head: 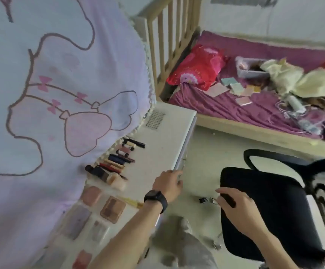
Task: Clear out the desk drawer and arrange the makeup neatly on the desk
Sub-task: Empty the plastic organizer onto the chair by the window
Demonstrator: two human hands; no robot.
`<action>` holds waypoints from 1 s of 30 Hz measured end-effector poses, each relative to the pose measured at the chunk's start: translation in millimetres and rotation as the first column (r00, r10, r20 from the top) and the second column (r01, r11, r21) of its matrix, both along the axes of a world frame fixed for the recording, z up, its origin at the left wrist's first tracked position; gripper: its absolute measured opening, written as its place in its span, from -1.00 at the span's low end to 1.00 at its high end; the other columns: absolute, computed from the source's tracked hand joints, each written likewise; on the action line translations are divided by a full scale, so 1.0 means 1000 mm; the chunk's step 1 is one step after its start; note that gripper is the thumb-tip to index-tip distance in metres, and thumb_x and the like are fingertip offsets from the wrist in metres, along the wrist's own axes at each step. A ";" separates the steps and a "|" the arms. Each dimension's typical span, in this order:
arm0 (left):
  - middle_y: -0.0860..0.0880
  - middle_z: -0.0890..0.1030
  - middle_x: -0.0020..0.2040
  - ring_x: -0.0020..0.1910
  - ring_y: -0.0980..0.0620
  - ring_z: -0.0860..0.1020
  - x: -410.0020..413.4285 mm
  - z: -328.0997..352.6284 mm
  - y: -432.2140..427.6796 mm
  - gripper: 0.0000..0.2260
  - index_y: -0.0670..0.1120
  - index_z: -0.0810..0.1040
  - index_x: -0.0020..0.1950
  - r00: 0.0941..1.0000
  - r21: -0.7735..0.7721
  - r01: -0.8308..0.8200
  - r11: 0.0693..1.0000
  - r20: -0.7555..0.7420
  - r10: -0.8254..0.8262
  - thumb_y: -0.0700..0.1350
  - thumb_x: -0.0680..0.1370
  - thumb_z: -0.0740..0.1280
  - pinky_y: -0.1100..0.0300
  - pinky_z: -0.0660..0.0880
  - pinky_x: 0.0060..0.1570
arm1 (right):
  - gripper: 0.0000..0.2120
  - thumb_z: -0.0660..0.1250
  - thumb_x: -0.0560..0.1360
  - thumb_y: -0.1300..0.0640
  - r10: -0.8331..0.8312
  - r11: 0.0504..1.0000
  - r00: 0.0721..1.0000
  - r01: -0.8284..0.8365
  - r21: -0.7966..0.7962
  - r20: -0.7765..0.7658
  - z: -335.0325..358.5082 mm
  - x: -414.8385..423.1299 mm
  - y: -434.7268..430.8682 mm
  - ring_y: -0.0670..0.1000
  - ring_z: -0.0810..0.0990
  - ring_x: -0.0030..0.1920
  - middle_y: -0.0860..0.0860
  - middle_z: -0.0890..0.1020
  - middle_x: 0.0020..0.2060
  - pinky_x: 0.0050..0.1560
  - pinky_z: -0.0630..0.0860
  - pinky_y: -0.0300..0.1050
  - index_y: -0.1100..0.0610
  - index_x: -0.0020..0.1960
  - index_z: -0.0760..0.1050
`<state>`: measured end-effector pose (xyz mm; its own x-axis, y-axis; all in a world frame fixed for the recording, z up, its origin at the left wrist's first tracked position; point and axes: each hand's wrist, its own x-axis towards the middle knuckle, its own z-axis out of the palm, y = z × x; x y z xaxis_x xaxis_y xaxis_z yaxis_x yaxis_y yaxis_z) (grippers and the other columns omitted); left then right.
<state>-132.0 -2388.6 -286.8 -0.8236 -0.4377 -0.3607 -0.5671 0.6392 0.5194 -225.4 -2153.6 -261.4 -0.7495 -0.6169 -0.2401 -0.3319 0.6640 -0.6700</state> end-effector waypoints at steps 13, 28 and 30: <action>0.09 0.60 0.21 0.21 0.06 0.52 -0.117 0.094 0.333 -0.69 0.14 0.52 0.37 0.684 -0.088 0.682 0.726 -0.276 -0.676 0.02 0.62 0.26 0.07 0.49 0.21 | -0.81 0.32 0.60 -0.03 -0.726 0.688 0.657 0.698 -0.200 -0.205 0.039 0.053 0.305 -0.07 0.52 0.19 -0.27 0.60 0.10 0.15 0.40 -0.22 -0.22 0.18 0.60; 0.13 0.65 0.17 0.19 0.07 0.57 -0.172 0.170 0.896 -0.72 0.16 0.59 0.27 0.201 -0.113 0.958 0.262 -0.385 -0.901 0.06 0.57 0.32 0.05 0.48 0.26 | -0.80 0.37 0.58 0.02 -0.921 0.203 0.115 0.957 -0.207 -0.373 0.131 0.133 0.792 -0.08 0.51 0.23 -0.21 0.65 0.11 0.15 0.34 -0.26 -0.14 0.18 0.63; 0.16 0.65 0.15 0.17 0.09 0.58 -0.173 0.176 0.958 -0.74 0.17 0.60 0.25 0.148 -0.116 0.971 0.211 -0.404 -0.903 0.08 0.56 0.31 0.06 0.50 0.24 | -0.80 0.36 0.58 0.02 -0.922 0.150 0.064 0.968 -0.201 -0.382 0.139 0.138 0.842 -0.09 0.51 0.23 -0.21 0.65 0.12 0.16 0.32 -0.28 -0.12 0.19 0.63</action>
<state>-305.3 -1430.7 -110.4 -0.6155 0.7861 0.0563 0.6349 0.4522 0.6264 -87.7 -1311.4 -122.5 -0.7032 0.6839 0.1943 0.4587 0.6452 -0.6111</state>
